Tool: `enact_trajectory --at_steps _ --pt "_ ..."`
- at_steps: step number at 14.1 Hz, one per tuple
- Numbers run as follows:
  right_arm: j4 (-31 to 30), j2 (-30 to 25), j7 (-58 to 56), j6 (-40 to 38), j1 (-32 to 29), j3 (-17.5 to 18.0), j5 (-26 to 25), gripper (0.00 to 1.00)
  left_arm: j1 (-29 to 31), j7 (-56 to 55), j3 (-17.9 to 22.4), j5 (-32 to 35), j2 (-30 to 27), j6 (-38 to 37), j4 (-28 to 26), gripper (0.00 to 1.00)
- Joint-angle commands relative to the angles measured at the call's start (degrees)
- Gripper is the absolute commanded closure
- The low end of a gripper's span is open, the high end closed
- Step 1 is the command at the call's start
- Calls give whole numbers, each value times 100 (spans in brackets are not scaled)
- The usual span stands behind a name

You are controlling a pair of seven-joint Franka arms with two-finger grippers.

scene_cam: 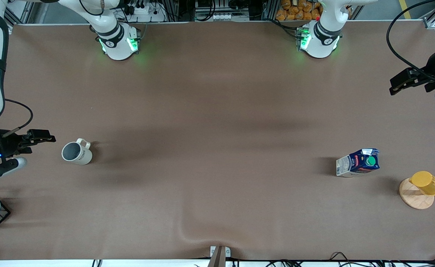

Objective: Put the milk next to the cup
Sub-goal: 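Reach the right gripper to the white mug while the left gripper reaches the carton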

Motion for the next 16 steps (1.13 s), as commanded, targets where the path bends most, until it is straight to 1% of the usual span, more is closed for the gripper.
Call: enact_trajectory --at_steps 1,3,5,8,9,11,13,14,16 --pt "-10 -62 97 -94 7 6 72 0 -27 88 18 -121 -50 -3 -34 0" --pt "-10 -62 133 -103 7 6 72 0 -45 79 18 -121 82 -3 124 0" --pt "-10 -62 141 -111 7 6 72 0 -71 88 18 -104 222 -3 151 0" --pt "-18 -150 676 -155 148 -11 63 0 -1 141 18 -139 425 32 142 0" --pt "-36 -176 852 -155 191 -11 63 0 8 140 18 -130 512 145 142 0" --pt "-62 -211 1230 -147 244 -20 37 0 26 149 45 -121 819 627 142 0" --pt "-115 -211 1249 -94 262 -38 -42 0 96 149 54 -130 1066 971 133 0" --pt "-193 -203 1240 28 245 -38 -138 0 105 141 54 -130 1180 1051 133 0" --pt "-561 -229 1249 528 227 -55 -279 0 113 140 62 -87 1400 1209 133 0"
